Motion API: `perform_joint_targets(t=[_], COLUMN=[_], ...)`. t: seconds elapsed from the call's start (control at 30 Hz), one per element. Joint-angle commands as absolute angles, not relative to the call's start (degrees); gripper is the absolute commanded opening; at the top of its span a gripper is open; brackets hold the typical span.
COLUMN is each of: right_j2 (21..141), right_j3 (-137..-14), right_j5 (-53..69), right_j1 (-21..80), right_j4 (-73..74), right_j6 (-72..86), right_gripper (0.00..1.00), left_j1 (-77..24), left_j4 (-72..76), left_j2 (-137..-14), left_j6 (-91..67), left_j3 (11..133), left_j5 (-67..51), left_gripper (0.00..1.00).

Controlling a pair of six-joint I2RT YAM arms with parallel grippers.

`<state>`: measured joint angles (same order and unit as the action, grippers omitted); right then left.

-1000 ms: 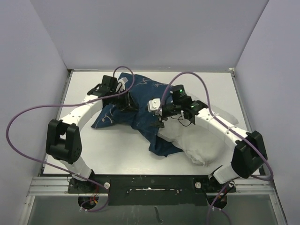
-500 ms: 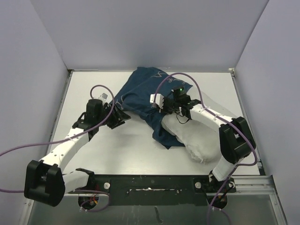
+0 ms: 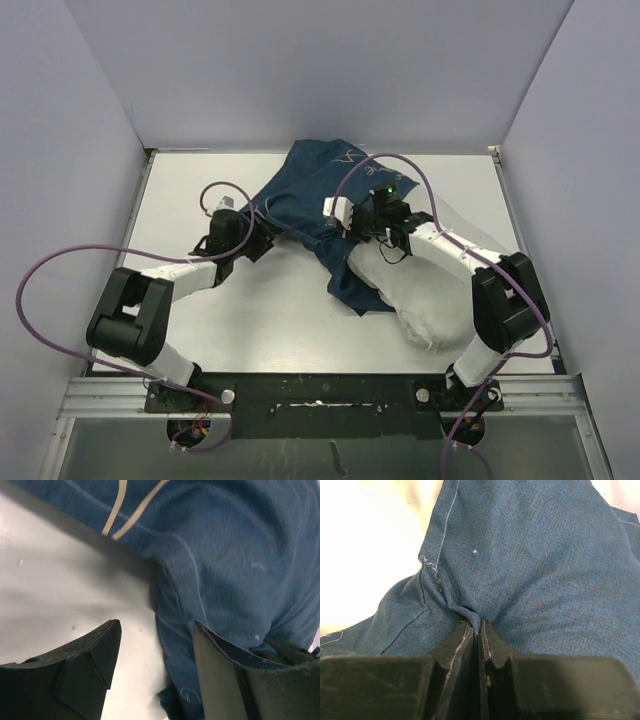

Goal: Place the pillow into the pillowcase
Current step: Stuff the pillow into the pillowcase.

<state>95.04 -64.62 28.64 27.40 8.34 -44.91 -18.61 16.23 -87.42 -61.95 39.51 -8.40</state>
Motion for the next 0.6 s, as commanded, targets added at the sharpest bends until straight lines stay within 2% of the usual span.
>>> perform_joint_targets(t=[0.0, 0.1, 0.2, 0.27, 0.3, 0.43, 0.57], right_j2=[91.37, 90.82, 90.67, 90.67, 90.81, 91.86, 94.42], right_j3=[-63.62, -63.01, -62.69, -62.58, -62.58, -62.74, -63.78], right_j5=[29.23, 29.28, 29.25, 28.99, 28.68, 25.39, 21.63], right_j1=[27.16, 27.14, 27.03, 26.93, 26.9, 26.88, 26.63], right_j4=[9.5, 9.8, 10.02, 10.06, 9.94, 8.44, 7.28], right_j6=[-43.88, -43.86, -43.95, -44.07, -44.16, -44.63, -44.91], right_gripper=[0.0, 0.0, 0.0, 0.0, 0.0, 0.0, 0.0], left_j1=[-16.95, -15.61, -14.63, -14.3, -14.2, -14.15, -14.33], left_j4=[28.1, 30.99, 31.8, 32.47, 32.78, 29.39, 12.35], left_j2=[-92.8, -95.75, -97.98, -98.85, -99.09, -96.84, -87.44], left_j6=[-63.15, -63.36, -63.46, -63.86, -64.2, -64.15, -57.58], left_j3=[46.18, 47.83, 49.61, 50.12, 50.13, 50.28, 53.68], left_j5=[-7.58, -8.69, -10.62, -12.26, -13.27, -17.96, -19.08], left_gripper=[0.55, 0.45, 0.26, 0.05, 0.01, 0.0, 0.0])
